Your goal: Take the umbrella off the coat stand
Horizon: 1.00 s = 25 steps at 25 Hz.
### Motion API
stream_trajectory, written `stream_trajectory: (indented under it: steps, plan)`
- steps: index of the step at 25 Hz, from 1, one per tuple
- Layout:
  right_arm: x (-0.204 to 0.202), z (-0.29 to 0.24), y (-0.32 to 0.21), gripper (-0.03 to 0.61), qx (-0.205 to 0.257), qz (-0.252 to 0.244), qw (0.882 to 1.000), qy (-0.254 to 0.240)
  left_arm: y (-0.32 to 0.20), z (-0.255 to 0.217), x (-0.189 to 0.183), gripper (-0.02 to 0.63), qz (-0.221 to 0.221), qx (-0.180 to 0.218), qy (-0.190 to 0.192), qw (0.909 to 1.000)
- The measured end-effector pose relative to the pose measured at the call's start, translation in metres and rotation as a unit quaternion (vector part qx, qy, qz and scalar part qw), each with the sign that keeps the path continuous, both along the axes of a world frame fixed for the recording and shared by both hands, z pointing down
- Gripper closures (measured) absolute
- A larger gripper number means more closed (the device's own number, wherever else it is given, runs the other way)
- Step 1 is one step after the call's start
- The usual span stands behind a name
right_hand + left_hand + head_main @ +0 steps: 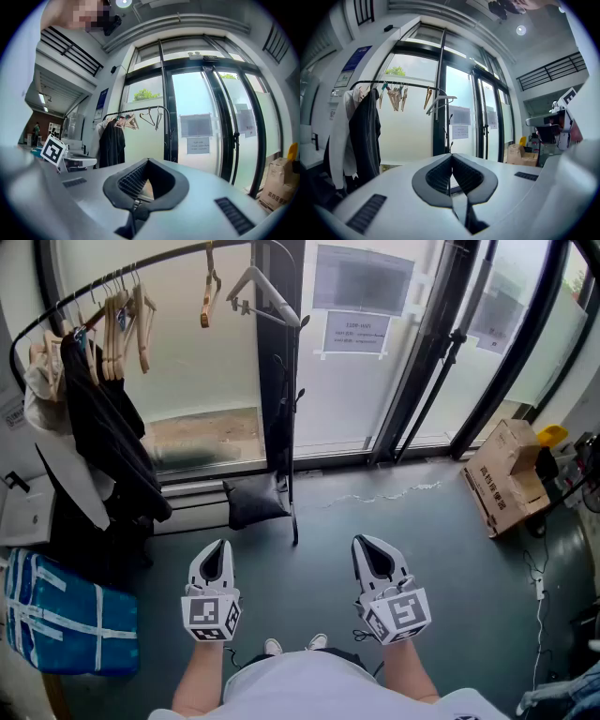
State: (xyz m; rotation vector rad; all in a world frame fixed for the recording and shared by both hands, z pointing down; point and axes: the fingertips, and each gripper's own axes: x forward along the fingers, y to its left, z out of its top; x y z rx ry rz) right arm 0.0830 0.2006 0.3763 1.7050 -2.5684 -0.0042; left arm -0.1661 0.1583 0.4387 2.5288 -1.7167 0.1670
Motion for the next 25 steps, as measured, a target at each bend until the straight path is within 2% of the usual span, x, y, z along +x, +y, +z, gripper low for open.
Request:
stream_trajectory:
  steps: [4, 9, 20, 25]
  plan:
    - [0.005, 0.002, -0.002, 0.561, -0.001, -0.004, 1.0, -0.001, 0.001, 0.002, 0.004, 0.591, -0.003, -0.004, -0.001, 1.0]
    - [0.016, 0.005, -0.001, 0.561, -0.006, -0.016, 0.999, -0.03, 0.004, 0.006, 0.014, 0.591, -0.008, -0.01, -0.004, 0.9999]
    - [0.04, 0.033, 0.0, 0.56, -0.031, -0.039, 0.998, -0.042, 0.025, 0.026, 0.033, 0.591, -0.037, -0.029, -0.012, 0.9988]
    - [0.042, 0.035, -0.02, 0.561, -0.032, -0.04, 0.998, -0.038, 0.006, 0.035, 0.028, 0.591, -0.044, -0.039, -0.01, 0.9982]
